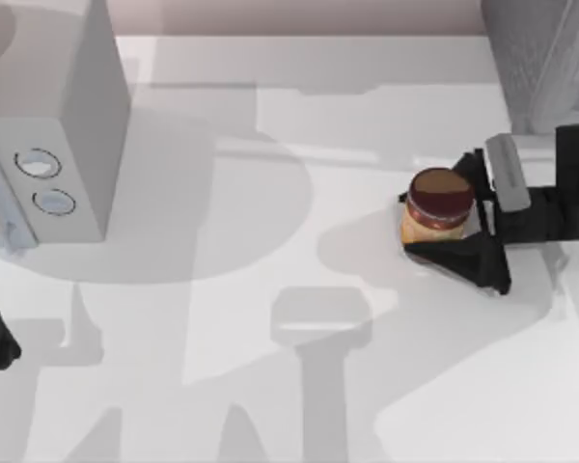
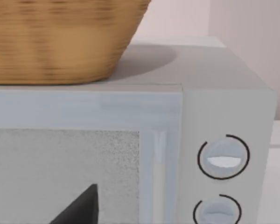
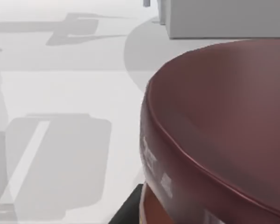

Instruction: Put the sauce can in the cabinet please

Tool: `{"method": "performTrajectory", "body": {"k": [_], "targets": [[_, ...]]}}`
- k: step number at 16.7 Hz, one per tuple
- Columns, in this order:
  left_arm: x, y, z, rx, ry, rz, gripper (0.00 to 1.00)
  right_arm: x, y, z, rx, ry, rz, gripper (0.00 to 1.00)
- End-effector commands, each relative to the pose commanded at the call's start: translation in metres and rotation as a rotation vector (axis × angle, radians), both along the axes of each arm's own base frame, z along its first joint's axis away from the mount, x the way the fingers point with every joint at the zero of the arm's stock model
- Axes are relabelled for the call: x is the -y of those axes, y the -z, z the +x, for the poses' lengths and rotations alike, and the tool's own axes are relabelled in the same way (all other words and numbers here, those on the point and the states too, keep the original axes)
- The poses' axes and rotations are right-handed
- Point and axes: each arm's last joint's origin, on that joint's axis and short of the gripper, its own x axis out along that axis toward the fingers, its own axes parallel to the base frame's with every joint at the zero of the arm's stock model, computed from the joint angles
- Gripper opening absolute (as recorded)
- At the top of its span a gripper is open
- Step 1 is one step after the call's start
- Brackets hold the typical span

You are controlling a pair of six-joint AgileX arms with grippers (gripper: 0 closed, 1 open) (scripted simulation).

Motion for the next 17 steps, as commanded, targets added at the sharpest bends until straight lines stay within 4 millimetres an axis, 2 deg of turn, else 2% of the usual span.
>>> {"method": "performTrajectory", "body": {"k": [4, 5, 14, 17], "targets": [[0.0, 0.0, 0.0, 0.0, 0.0, 0.0, 1.0, 0.0, 0.0, 0.0, 0.0, 0.0, 0.0, 0.02], [0.0, 0.0, 0.0, 0.0, 0.0, 0.0, 1.0, 0.0, 0.0, 0.0, 0.0, 0.0, 0.0, 0.0], [0.0, 0.0, 0.0, 0.0, 0.0, 0.0, 1.0, 0.002, 0.0, 0.0, -0.002, 0.004, 0.0, 0.0], [0.0, 0.0, 0.0, 0.0, 0.0, 0.0, 1.0, 0.001, -0.024, 0.005, 0.003, 0.004, 0.0, 0.0]]}}
